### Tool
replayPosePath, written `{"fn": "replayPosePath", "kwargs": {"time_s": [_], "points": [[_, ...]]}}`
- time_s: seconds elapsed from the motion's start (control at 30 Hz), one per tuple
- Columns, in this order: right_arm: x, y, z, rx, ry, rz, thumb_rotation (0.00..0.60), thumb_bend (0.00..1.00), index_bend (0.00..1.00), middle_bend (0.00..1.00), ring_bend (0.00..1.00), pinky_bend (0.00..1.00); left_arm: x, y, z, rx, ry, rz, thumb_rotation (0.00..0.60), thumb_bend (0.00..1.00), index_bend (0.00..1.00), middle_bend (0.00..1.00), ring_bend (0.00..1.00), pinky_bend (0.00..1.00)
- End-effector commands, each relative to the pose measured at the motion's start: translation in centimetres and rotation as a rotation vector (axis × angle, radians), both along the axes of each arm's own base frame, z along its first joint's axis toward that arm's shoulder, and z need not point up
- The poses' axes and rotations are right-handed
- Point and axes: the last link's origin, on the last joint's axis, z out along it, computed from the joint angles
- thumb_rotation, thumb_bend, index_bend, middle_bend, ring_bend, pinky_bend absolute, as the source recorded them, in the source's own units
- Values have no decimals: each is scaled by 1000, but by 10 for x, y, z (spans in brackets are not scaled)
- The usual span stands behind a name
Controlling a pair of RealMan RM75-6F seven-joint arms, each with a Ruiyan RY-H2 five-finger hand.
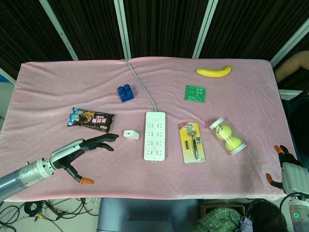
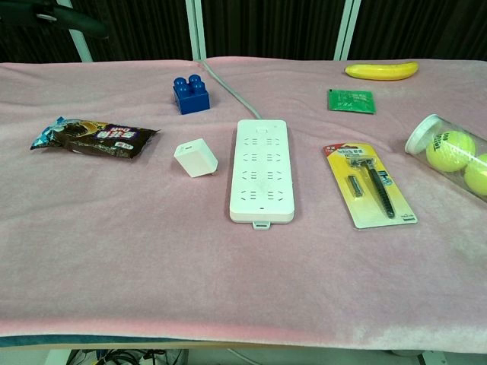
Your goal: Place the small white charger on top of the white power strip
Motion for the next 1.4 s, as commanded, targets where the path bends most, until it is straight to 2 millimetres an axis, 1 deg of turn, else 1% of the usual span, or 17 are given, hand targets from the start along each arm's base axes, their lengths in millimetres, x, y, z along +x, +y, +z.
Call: {"fn": "replayPosePath", "kwargs": {"time_s": [0.03, 0.43, 0.63, 1.0, 1.1, 1.27, 1.37, 1.4], "points": [[0, 0, 0, 1, -1, -1, 600, 233, 27, 38, 144, 245, 1, 0, -2, 1, 2, -1, 600, 106, 127, 38, 22, 184], [1, 0, 0, 3, 1, 7, 600, 234, 27, 37, 144, 245, -2, -1, -8, 20, 30, 5, 600, 106, 128, 38, 22, 185], [0, 0, 1, 3, 0, 4, 600, 234, 27, 38, 144, 245, -2, 2, -8, 46, 31, 11, 600, 106, 127, 38, 22, 185], [1, 1, 1, 2, -2, 6, 600, 234, 26, 38, 143, 245, -6, 8, -13, 64, 64, 38, 600, 106, 128, 42, 22, 185], [1, 1, 1, 4, -2, 6, 600, 234, 26, 38, 144, 246, -11, 19, -16, 128, 115, 40, 600, 106, 138, 69, 22, 185], [1, 1, 1, 5, -3, 7, 600, 233, 27, 38, 144, 246, -27, 62, -32, 404, 409, 62, 600, 106, 140, 73, 40, 196], [1, 2, 1, 6, -2, 6, 600, 233, 27, 38, 144, 246, -32, 82, -37, 555, 561, 86, 600, 106, 141, 88, 44, 198], [1, 2, 2, 6, -2, 5, 600, 234, 27, 38, 144, 246, -33, 86, -39, 593, 602, 88, 600, 106, 141, 92, 44, 198]]}}
